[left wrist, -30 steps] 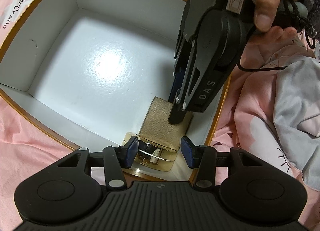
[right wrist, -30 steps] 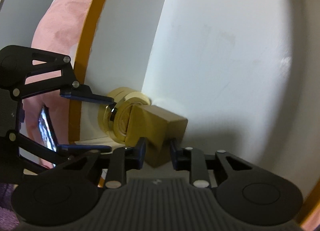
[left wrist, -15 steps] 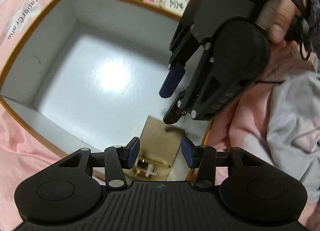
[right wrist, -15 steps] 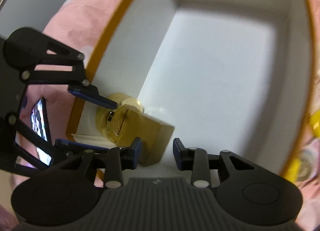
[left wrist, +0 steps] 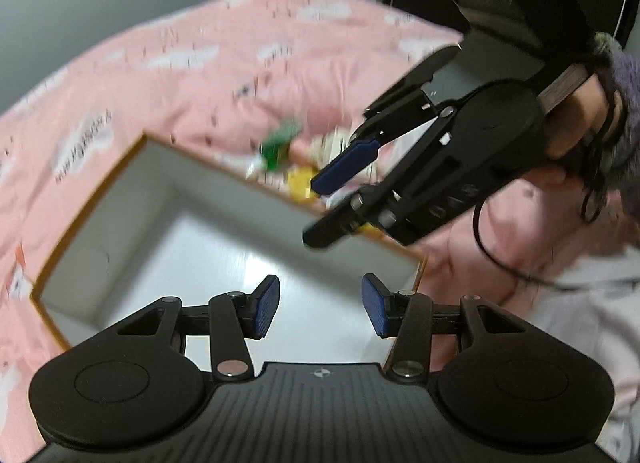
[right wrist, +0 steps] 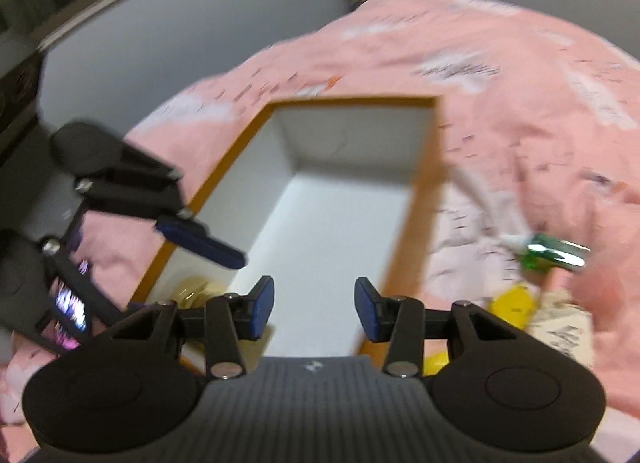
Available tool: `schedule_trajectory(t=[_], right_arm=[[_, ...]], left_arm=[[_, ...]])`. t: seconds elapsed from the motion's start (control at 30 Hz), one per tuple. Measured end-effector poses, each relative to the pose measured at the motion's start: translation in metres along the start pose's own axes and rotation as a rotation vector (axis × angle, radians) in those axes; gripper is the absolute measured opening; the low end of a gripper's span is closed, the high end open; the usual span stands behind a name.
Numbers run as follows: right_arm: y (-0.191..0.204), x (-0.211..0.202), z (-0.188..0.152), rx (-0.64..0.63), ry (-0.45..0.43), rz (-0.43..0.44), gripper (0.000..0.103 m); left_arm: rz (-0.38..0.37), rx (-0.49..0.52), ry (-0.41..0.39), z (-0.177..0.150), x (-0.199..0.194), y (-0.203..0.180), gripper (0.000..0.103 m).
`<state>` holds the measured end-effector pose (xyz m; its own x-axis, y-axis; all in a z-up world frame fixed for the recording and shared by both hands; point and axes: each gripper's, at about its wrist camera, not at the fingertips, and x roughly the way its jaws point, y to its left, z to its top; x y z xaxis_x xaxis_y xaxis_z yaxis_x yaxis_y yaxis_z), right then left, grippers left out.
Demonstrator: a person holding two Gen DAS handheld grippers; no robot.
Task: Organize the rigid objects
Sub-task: 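Withdraw both tools from the orange box back toward the pile, then grasp the white calligraphy box with cloth pouch with the left tool while the right tool approaches the clear cup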
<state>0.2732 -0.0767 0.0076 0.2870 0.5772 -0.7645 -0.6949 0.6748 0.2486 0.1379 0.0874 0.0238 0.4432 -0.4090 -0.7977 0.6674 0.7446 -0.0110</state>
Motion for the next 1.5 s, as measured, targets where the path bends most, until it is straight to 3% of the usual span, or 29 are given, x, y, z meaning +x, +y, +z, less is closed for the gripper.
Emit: schedule_trajectory(t=[0.07, 0.23, 0.43, 0.6, 0.7, 0.77, 0.87, 1.1, 1.27, 1.5], right_arm=[[-0.013, -0.015, -0.007, 0.019, -0.077, -0.103, 0.048], [-0.062, -0.038, -0.030, 0.121, -0.205, -0.256, 0.060], [-0.105, -0.038, -0.072, 0.179, -0.189, -0.415, 0.066], [-0.136, -0.027, -0.092, 0.283, -0.134, -0.331, 0.066], [-0.147, -0.022, -0.094, 0.309, -0.130, -0.302, 0.063], [-0.155, -0.020, -0.091, 0.310, -0.124, -0.327, 0.048], [-0.169, -0.016, -0.091, 0.324, -0.113, -0.359, 0.035], [-0.199, -0.003, -0.108, 0.385, -0.131, -0.352, 0.028], [-0.212, 0.001, -0.119, 0.421, -0.175, -0.310, 0.026], [-0.223, 0.010, -0.122, 0.455, -0.167, -0.270, 0.022]], left_arm=[[0.009, -0.015, -0.037, 0.008, 0.002, -0.009, 0.055], [0.056, 0.022, -0.113, 0.028, 0.020, -0.022, 0.055], [-0.016, 0.033, -0.041, 0.057, 0.058, -0.032, 0.055], [-0.018, -0.013, 0.022, 0.078, 0.096, -0.032, 0.055], [-0.020, -0.109, 0.031, 0.090, 0.113, -0.026, 0.055], [-0.036, -0.220, 0.031, 0.098, 0.125, -0.018, 0.060], [-0.007, -0.410, 0.047, 0.105, 0.148, -0.009, 0.069], [0.051, -0.731, 0.098, 0.097, 0.201, 0.003, 0.072], [0.079, -0.791, 0.106, 0.086, 0.220, 0.004, 0.071], [0.022, -0.839, 0.087, 0.076, 0.241, 0.004, 0.069]])
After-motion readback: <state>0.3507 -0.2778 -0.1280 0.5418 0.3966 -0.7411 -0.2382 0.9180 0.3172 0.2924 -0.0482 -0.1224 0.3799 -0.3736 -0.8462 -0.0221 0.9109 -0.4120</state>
